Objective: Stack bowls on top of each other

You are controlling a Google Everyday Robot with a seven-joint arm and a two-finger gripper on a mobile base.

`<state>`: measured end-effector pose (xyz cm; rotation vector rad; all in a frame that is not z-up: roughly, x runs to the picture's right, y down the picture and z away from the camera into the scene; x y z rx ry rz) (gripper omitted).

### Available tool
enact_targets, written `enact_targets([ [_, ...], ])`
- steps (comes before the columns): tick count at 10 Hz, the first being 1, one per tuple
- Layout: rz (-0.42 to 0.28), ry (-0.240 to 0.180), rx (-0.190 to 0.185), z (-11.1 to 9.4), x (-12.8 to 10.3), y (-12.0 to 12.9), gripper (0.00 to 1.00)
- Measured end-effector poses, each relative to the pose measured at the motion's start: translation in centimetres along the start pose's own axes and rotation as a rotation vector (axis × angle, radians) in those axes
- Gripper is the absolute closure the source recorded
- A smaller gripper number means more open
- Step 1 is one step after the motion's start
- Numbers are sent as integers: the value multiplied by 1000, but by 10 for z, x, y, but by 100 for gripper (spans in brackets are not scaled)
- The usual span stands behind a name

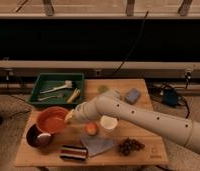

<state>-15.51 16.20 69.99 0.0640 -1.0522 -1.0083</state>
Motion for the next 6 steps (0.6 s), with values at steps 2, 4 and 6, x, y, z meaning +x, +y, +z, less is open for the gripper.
enact_targets([
  [2, -24, -11, 2, 18, 2, -2, 100],
  [4, -47, -24, -1, 33, -1, -6, 100],
  [6, -58, -29, -2, 47, -8, -9, 88],
])
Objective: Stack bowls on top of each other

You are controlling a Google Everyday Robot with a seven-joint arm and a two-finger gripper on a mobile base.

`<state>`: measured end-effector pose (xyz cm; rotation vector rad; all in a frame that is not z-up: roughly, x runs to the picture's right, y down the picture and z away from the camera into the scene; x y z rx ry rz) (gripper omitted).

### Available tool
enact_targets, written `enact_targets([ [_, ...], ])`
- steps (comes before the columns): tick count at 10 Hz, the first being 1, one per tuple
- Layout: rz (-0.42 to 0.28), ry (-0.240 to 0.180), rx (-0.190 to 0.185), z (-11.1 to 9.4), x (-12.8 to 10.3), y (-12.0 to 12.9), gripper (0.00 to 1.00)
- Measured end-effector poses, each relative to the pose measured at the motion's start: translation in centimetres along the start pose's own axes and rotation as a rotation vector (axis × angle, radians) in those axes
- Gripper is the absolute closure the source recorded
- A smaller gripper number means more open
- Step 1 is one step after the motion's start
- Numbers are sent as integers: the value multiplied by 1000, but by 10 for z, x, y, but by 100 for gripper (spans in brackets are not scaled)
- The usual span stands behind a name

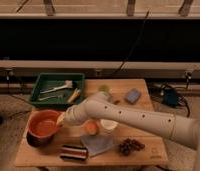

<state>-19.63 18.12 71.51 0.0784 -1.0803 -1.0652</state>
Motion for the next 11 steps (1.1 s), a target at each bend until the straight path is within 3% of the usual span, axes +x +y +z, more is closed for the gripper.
enact_targets([
  [6, -50, -47, -14, 34, -26, -13, 28],
  [7, -56, -50, -17, 37, -27, -13, 22],
  [11, -58, -51, -18, 38, -28, -13, 20],
])
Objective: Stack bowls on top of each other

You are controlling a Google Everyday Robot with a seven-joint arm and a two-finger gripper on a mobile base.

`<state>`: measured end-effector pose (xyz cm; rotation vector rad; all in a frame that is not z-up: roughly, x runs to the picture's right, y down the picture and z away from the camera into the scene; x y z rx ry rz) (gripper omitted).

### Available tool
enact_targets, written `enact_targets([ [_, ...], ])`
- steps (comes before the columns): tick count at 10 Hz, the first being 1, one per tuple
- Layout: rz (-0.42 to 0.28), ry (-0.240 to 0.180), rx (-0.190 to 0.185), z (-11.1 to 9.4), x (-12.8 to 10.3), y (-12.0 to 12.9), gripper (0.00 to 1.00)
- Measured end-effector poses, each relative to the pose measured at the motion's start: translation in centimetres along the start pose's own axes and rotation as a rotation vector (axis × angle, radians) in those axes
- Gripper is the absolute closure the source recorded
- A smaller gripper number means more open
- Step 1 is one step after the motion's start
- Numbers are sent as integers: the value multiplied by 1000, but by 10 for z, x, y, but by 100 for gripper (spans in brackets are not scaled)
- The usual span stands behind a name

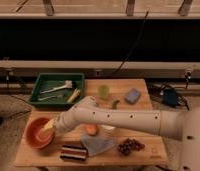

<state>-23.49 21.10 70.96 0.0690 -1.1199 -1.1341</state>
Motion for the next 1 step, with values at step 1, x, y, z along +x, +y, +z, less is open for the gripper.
enact_targets([
  [1, 0, 0, 0, 0, 0, 0, 20],
])
